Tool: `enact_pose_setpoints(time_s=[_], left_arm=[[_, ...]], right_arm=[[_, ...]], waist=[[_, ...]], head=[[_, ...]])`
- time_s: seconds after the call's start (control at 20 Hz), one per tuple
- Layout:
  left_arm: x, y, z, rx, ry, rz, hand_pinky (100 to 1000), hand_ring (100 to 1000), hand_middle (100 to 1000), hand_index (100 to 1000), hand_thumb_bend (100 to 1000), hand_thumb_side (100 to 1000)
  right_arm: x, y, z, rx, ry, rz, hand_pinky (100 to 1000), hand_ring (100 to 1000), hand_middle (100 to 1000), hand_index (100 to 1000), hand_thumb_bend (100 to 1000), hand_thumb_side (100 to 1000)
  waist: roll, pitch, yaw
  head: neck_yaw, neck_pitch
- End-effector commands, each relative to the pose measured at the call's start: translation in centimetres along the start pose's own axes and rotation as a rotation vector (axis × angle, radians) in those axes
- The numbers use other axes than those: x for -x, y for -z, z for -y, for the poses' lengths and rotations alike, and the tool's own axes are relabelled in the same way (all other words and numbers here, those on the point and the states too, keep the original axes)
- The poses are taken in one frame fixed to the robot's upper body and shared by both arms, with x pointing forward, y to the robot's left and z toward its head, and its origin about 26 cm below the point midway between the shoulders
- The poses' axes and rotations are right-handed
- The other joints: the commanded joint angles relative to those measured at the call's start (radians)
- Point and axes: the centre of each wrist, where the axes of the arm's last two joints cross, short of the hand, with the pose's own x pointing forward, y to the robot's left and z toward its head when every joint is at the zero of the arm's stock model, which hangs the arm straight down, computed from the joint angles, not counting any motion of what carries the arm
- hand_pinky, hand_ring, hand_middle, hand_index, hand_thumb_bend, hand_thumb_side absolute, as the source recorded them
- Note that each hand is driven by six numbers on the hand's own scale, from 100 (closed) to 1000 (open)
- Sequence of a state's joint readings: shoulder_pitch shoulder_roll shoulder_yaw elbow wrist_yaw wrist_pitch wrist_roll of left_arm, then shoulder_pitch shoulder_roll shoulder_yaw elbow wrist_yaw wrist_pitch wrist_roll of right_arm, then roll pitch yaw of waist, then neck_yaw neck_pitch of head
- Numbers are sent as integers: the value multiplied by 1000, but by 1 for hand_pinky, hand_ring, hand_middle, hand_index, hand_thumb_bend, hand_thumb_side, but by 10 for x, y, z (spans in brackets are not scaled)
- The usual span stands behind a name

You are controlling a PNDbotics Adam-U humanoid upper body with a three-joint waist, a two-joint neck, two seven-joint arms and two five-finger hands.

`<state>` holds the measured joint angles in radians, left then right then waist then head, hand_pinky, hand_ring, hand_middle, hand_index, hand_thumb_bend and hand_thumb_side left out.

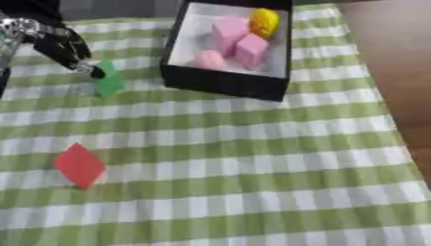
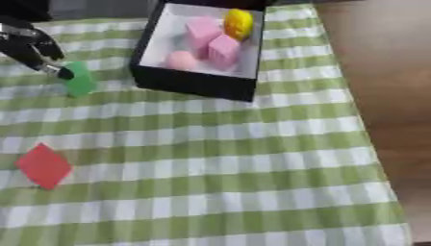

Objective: Pick up objects on the table and place them in the box.

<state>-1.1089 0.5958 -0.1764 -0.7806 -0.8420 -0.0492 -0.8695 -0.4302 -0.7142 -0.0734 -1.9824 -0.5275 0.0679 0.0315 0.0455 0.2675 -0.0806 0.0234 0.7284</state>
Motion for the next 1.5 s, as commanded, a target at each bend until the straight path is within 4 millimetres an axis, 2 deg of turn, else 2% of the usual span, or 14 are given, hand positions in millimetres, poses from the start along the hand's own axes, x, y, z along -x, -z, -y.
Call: enact_pose_setpoints(time_s=[0.05,0.55,0.9,1.1,1.15,1.25,1.35,1.5], left_arm=[[-3,-9,-11,-47,18,-10,948,892,766,840,623,615],[-19,-1,-7,-23,57,16,940,869,727,814,624,630],[-24,5,-1,-3,71,16,931,850,707,801,607,581],[-25,9,3,3,71,3,918,828,684,785,543,455],[-24,10,4,6,70,0,907,809,663,772,475,323],[-24,11,6,11,65,-4,898,795,645,759,416,208],[-24,12,7,12,56,-5,888,780,627,746,349,143],[-24,11,7,5,37,-4,877,768,614,732,279,101]], right_arm=[[-10,2,3,-5,-32,20,1000,664,553,741,100,528],[-9,1,3,1,-30,14,1000,664,553,741,100,531],[-9,1,3,4,-28,14,1000,664,552,741,100,531],[-9,1,3,6,-27,14,1000,664,552,741,100,532],[-9,1,3,7,-27,14,1000,664,552,741,100,532],[-9,1,3,7,-26,14,1000,664,552,741,100,533],[-9,1,3,8,-25,14,1000,664,552,741,100,533],[-8,1,3,8,-26,12,1000,664,552,741,100,532]], waist=[[2,-36,2],[2,-33,5],[3,-33,4],[2,-32,4],[2,-31,4],[2,-30,5],[2,-30,5],[1,-31,5]], head=[[3,2],[6,7],[7,5],[7,4],[8,5],[8,5],[8,5],[9,4]])
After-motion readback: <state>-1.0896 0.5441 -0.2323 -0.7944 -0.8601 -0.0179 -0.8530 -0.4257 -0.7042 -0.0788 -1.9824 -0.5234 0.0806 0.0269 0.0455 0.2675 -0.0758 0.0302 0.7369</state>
